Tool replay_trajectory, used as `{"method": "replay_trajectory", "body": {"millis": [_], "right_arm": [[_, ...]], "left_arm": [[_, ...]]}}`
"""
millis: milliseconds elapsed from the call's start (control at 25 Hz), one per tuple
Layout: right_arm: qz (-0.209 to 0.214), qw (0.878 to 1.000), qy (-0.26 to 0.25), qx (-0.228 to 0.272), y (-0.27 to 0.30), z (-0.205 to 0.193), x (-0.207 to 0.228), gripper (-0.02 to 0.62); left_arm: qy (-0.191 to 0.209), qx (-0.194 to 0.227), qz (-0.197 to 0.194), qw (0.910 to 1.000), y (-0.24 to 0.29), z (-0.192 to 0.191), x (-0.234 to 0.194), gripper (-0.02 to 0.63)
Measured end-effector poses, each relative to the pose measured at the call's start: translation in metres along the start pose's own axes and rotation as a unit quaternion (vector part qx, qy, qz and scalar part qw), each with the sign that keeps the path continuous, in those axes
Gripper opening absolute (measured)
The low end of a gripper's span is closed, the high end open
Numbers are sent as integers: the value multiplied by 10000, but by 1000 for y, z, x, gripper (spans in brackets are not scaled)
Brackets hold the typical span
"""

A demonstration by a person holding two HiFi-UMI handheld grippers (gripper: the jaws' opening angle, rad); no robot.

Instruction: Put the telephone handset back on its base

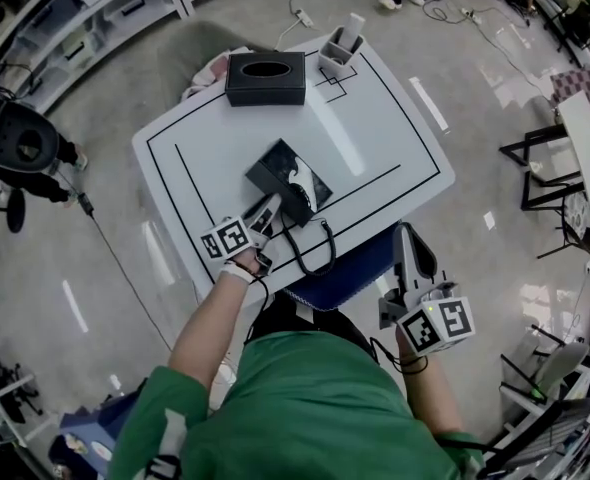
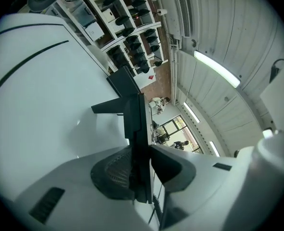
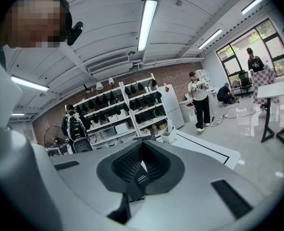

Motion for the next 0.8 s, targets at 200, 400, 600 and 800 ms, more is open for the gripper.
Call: {"method": "replay_trajectory", "body": {"millis": [200,400,600,800], "right_arm": [[94,9999,-17,34,0,2,-4,21],[178,9997,-70,142,2,10,-4,21],[257,9991,-132,313,1,24,-5,21],[393,9973,-225,575,7,42,-7,21]], "left_arm": [[23,-30,278,9996,-7,0,-2,161],[60,164,280,9995,-26,9,9,161],[610,564,180,9964,-60,33,54,161],[1607,1048,-218,9812,-80,72,129,157]]}}
Point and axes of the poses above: the fingertips, and each gripper's own axes: y forward along the fingers, x to its right, z out of its top, the point moved 3 cm from there along -y, backward along the fingers, and after that the axes turned 4 degrees about -y, right-handed, at the moved point
